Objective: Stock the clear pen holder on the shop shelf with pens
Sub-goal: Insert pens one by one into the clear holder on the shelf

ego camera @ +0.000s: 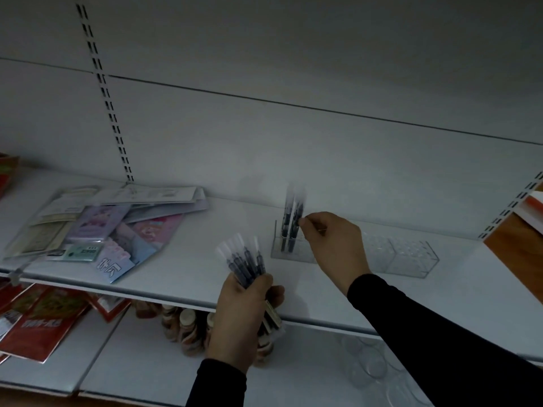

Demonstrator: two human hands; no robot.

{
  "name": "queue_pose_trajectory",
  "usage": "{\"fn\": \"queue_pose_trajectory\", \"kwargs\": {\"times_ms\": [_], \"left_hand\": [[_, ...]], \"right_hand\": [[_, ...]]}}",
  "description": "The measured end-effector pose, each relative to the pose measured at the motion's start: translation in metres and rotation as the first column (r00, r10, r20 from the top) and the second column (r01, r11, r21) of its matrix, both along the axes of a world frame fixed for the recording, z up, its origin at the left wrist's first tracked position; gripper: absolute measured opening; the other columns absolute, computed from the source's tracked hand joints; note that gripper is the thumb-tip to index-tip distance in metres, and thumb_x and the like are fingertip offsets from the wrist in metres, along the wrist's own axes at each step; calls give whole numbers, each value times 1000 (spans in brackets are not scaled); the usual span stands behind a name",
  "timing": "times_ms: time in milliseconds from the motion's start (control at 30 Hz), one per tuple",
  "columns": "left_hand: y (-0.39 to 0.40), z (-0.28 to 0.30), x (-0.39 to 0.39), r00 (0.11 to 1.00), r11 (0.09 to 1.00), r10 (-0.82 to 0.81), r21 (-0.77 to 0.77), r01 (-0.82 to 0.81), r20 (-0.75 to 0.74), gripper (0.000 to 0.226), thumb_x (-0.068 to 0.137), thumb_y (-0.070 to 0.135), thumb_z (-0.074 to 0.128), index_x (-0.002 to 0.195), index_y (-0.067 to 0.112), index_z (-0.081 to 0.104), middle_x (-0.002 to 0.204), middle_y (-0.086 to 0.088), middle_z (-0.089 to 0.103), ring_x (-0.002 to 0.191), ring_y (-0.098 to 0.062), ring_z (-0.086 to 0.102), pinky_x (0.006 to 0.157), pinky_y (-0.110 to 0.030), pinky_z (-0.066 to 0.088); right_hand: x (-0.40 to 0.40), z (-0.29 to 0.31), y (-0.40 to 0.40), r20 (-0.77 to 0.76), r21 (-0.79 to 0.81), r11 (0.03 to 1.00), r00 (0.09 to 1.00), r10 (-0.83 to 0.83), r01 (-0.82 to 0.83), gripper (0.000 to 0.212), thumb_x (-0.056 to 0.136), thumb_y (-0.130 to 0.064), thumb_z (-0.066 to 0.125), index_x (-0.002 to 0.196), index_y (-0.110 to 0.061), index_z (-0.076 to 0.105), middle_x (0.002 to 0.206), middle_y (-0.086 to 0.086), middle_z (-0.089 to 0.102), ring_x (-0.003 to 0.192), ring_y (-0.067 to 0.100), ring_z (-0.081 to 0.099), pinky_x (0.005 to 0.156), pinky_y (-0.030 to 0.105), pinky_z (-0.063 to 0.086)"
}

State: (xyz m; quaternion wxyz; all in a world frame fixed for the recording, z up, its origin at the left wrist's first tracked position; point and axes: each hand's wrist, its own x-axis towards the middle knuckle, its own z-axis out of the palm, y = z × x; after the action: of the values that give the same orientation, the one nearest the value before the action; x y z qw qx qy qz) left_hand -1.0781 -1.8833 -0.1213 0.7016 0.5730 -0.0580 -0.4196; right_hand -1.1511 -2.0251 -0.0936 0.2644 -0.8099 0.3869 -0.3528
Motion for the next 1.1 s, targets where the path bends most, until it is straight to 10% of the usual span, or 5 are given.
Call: {"fn": "queue_pose_trajectory", "kwargs": {"times_ms": [233,400,800,1100], "left_hand": [[-6,-3,-8,999,998,-40,-52,42,34,15,91,7,59,105,5,62,94,-20,71,75,-23,71,63,-31,55],[-9,-2,-15,980,982,-142,-105,158,142,20,91,9,58,109,9,67,94,-11,75,86,-23,71,69,-29,56],[-25,-9,-24,991,996,-83,-26,86,101,14,87,6,63,99,-2,62,87,-23,71,82,-35,69,76,-46,55],[-25,-4,-23,999,998,24,-59,-27,-47,6,90,1,58,93,5,55,89,-20,64,75,-28,65,68,-32,55]], "right_hand": [[-15,-8,26,57,461,853,968,246,-244,14,89,-35,66,79,-27,72,78,-4,74,76,12,71,80,36,59],[-25,-15,30,90,545,771,937,337,-330,14,90,-26,68,85,-16,76,85,5,76,82,22,72,85,44,58],[-42,-2,7,144,504,824,966,217,-260,17,90,-24,66,80,-13,73,73,1,72,67,8,67,69,22,58],[-39,27,-28,343,370,914,939,34,-168,19,92,-25,65,85,-10,73,78,6,74,71,12,70,72,24,58]]}}
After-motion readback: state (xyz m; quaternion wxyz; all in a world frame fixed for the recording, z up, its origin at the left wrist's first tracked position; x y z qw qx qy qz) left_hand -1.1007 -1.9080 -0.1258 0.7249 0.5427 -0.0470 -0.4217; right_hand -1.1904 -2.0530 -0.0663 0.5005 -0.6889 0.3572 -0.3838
